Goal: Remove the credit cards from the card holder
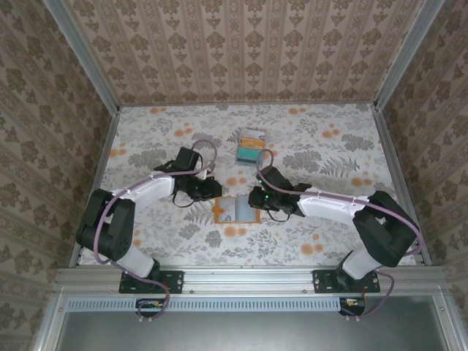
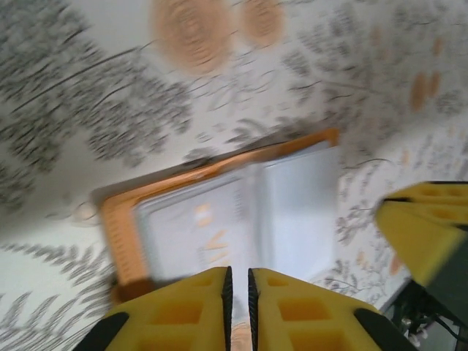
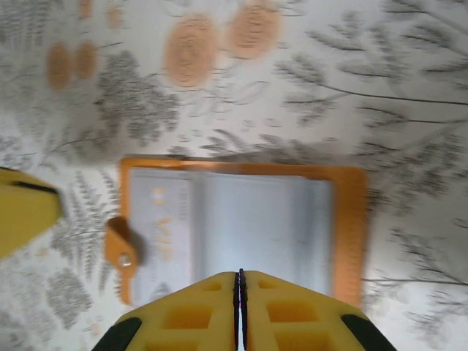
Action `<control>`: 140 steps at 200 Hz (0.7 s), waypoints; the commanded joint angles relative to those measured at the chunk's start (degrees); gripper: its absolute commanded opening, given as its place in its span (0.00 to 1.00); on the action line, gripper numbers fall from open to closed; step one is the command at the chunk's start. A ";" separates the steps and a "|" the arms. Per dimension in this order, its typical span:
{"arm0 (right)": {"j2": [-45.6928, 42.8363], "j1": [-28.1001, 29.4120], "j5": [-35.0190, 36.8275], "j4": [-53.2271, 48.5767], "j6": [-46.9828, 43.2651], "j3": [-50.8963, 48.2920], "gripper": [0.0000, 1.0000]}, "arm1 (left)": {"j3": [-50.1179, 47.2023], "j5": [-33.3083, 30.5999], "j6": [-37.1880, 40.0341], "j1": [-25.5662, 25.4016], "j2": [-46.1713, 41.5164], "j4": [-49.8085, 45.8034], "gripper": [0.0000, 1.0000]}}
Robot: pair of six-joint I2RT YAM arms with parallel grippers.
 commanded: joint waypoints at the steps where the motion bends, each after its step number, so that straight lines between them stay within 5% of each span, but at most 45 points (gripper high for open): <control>1: 2.93 1.36 -3.56 1.35 -1.40 3.51 0.13 | -0.76 -0.67 0.90 -0.08 1.86 -1.48 0.14; 140: 14.59 2.82 -10.29 2.76 2.32 7.34 0.17 | -0.62 -3.35 -0.22 -0.85 8.18 -1.90 0.10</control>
